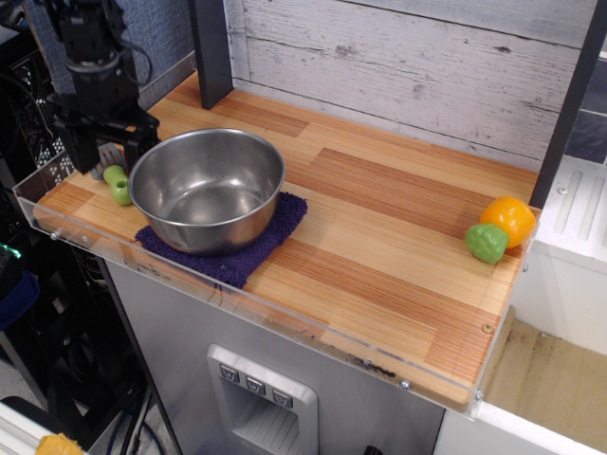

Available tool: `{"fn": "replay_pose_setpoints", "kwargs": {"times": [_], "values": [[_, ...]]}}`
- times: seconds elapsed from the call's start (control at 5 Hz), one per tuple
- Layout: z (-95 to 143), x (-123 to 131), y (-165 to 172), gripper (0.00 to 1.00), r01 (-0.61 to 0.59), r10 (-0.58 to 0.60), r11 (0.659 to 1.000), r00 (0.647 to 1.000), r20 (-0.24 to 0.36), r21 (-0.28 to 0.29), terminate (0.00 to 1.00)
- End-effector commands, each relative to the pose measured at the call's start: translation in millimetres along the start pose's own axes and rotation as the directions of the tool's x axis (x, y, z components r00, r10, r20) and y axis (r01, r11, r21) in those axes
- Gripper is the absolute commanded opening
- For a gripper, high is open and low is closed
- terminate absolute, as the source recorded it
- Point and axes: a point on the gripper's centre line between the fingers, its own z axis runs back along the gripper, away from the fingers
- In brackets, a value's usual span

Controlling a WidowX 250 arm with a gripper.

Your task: Place the green spoon near left side of the pot

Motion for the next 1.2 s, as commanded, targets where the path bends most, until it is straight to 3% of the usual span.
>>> {"fn": "replay_pose_setpoints", "kwargs": {"times": [0.0, 0.2, 0.6, 1.0], "values": [[-2.8, 0.3, -2.3, 1.00, -0.005, 0.005, 1.000, 1.000, 0.002, 0.001, 0.00], [-6.4, 0.2, 0.6, 0.00, -0.013, 0.013, 1.000, 1.000, -0.012, 0.001, 0.00], [5.4, -0.9, -0.1, 0.00, -0.025, 0.025, 1.000, 1.000, 0.010, -0.007, 0.00], [35.9, -3.5, 15.3, 0.00, -0.055, 0.056, 0.998, 0.998, 0.040, -0.022, 0.00]]}}
